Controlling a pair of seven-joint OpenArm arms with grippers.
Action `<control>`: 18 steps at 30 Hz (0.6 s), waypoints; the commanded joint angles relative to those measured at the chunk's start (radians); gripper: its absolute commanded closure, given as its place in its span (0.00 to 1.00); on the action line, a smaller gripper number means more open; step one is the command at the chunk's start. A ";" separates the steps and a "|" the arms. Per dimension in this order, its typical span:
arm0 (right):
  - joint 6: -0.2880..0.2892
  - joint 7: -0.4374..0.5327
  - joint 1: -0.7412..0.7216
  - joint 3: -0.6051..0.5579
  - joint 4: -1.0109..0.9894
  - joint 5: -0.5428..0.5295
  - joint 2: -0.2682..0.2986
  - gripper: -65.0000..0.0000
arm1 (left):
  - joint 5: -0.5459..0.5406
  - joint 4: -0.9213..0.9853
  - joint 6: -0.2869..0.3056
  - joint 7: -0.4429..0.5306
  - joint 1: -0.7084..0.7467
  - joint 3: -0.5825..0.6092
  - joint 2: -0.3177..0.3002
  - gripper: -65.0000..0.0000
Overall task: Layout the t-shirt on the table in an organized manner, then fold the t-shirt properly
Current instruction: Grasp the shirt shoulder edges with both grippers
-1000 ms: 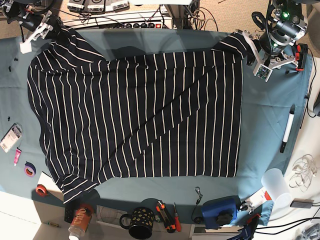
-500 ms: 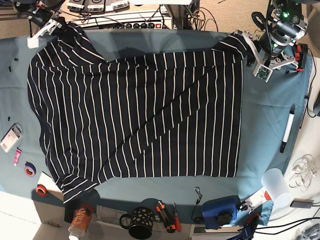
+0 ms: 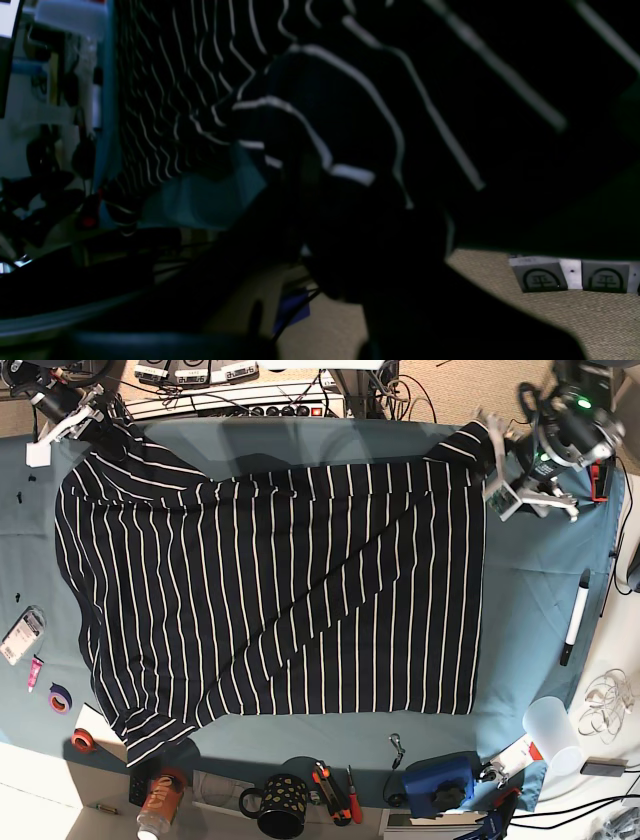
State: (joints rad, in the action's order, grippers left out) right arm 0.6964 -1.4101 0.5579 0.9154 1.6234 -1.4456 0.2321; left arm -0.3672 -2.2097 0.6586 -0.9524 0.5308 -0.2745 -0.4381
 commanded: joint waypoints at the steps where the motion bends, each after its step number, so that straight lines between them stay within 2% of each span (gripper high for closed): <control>1: 0.002 0.014 0.007 0.009 0.016 -0.027 0.017 1.00 | -0.003 0.013 -0.003 0.009 -0.003 -0.003 -0.013 0.51; 5: 0.002 0.014 0.007 0.009 0.016 -0.027 0.017 1.00 | -0.018 0.121 -0.003 0.010 -0.005 -0.003 -0.013 0.51; 9: 0.002 0.014 0.006 0.009 0.016 -0.027 0.018 1.00 | -0.096 0.204 -0.003 0.010 -0.005 -0.003 -0.013 0.51; 16: 0.002 0.014 0.005 0.009 0.016 -0.028 0.018 1.00 | -0.187 0.214 -0.001 0.009 -0.005 -0.003 -0.013 0.51; 18: 0.002 0.014 0.004 0.009 0.016 -0.028 0.018 1.00 | -0.205 0.213 0.027 0.005 -0.005 -0.003 -0.013 0.51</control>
State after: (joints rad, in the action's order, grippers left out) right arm 0.6968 -1.4097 0.5571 0.9154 1.6234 -1.4452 0.2325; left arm -0.5518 -1.9808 0.6827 -0.9607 0.5255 -0.2741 -0.4408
